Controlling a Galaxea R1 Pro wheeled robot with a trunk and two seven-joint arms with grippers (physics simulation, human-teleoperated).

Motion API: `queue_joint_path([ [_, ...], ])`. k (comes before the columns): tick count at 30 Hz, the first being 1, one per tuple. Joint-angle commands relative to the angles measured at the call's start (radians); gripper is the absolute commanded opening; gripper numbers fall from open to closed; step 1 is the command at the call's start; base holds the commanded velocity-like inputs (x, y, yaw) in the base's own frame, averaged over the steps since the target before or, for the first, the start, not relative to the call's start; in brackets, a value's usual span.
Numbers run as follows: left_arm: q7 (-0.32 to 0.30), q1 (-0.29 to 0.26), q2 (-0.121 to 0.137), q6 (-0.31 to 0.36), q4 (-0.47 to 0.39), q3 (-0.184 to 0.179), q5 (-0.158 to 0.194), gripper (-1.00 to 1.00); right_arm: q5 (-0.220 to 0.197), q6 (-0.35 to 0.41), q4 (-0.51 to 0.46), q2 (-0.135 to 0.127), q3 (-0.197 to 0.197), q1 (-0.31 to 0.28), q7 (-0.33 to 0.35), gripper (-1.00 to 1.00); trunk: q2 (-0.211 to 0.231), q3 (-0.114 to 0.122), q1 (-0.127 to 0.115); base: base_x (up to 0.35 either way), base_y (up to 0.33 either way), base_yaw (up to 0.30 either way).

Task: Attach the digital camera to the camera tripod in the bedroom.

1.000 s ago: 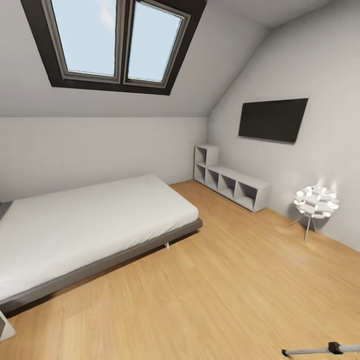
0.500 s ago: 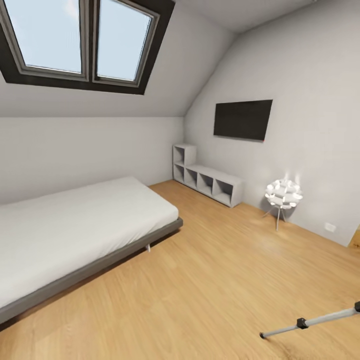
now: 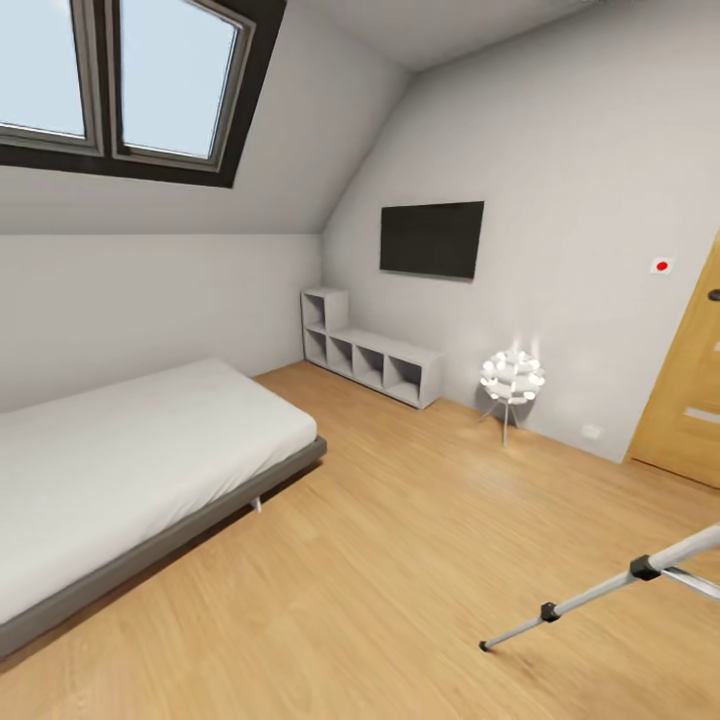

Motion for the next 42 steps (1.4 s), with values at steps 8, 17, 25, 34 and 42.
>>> queue_joint_path([
  [8, 0.000, 0.001, 0.000, -0.001, -0.001, 0.002, 0.002, 1.00, 0.001, -0.004, 0.000, 0.000, 0.002, 0.000, 0.001, 1.00, 0.000, -0.001, 0.000, 0.000, 0.000, -0.285],
  [17, 0.000, 0.001, 0.000, -0.001, -0.001, 0.004, 0.002, 1.00, 0.002, -0.004, 0.000, 0.001, 0.003, 0.000, 0.001, 1.00, 0.000, -0.001, 0.000, 0.000, 0.000, -0.235],
  [25, 0.000, 0.001, 0.000, 0.000, -0.001, 0.004, 0.002, 1.00, 0.002, -0.004, 0.000, 0.002, 0.004, 0.000, 0.000, 1.00, 0.000, -0.001, 0.000, 0.000, 0.000, -0.194],
  [34, 0.000, 0.000, 0.000, 0.000, -0.001, 0.002, 0.020, 1.00, 0.004, -0.004, 0.000, 0.000, 0.005, 0.000, -0.004, 1.00, 0.000, -0.001, 0.000, 0.000, 0.000, -0.087],
  [42, 0.000, 0.001, 0.003, 0.002, 0.000, -0.002, 0.099, 1.00, 0.022, -0.007, 0.000, -0.001, 0.006, 0.000, -0.006, 1.00, 0.000, -0.001, 0.000, 0.002, 0.000, -0.009],
])
